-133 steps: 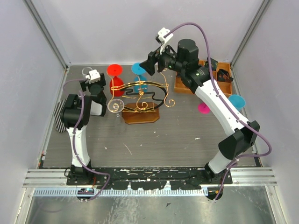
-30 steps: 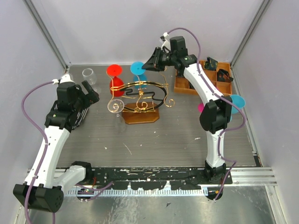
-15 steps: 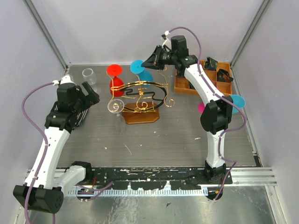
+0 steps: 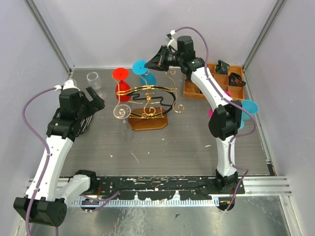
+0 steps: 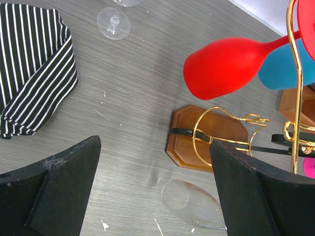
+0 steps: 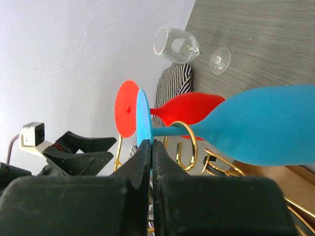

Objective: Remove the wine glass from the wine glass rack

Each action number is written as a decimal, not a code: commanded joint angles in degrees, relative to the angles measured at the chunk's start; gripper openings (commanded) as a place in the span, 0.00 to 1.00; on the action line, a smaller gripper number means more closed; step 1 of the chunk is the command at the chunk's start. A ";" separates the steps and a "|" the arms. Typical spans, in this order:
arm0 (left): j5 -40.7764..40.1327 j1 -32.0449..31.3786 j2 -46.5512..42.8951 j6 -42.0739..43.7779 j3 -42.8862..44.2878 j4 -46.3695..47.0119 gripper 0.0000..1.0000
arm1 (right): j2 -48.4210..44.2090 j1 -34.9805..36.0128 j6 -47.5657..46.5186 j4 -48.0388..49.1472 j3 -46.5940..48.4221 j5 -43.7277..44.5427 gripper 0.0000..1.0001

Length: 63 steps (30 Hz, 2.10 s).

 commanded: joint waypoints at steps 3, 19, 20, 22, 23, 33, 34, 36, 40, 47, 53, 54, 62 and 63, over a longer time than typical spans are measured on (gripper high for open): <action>0.60 0.01 -0.34 -0.08 -0.83 -0.56 0.99 | -1.09 2.20 -0.04 4.65 1.90 -3.90 0.01; 0.43 0.01 -1.49 -0.35 -0.46 -1.37 0.99 | -16.20 -1.26 -4.95 0.62 -11.40 -3.71 0.01; 0.43 0.01 -1.62 -0.32 -0.36 -1.56 0.99 | -16.38 -1.63 -4.95 0.20 -10.46 -3.79 0.01; 0.42 0.01 -1.73 -0.31 -0.31 -1.77 0.99 | -16.54 -2.18 -4.38 -0.08 -9.14 -4.28 0.01; 0.42 0.01 -1.81 -0.28 -0.31 -1.79 0.99 | -16.47 -2.49 -3.89 -0.02 -8.34 -4.80 0.01; -0.32 0.02 -2.32 0.52 0.03 -2.69 1.00 | -18.83 -4.56 -2.35 0.00 -1.38 -8.62 0.01; -0.35 0.01 -2.33 0.60 0.10 -2.82 1.00 | -19.23 -4.72 -2.95 0.00 -0.66 -9.00 0.01; -0.33 0.06 -2.29 0.62 0.21 -2.84 1.00 | -20.57 -4.73 -5.57 -0.58 0.68 -9.35 0.01; -0.45 0.04 -2.55 0.70 0.39 -3.27 0.99 | -25.88 -4.47 -16.83 -6.23 1.34 -7.05 0.01; -0.37 0.01 -2.96 0.62 0.43 -3.79 0.99 | -40.81 1.35 -39.10 -17.96 -5.14 14.64 0.01; 0.07 0.01 -4.22 0.04 0.01 -4.36 0.99 | -48.88 10.84 -46.01 -30.76 -12.67 43.84 0.01; 0.13 0.01 -4.47 -0.10 -0.18 -4.40 0.99 | -49.44 12.24 -45.86 -33.65 -14.60 49.44 0.01; -0.10 0.03 -6.24 0.09 -0.15 -6.35 1.00 | -51.81 15.11 -34.36 -43.89 -31.58 89.04 0.01; -0.10 -0.01 -6.16 0.09 0.01 -6.55 1.00 | -50.97 15.12 -32.61 -45.55 -32.91 91.17 0.01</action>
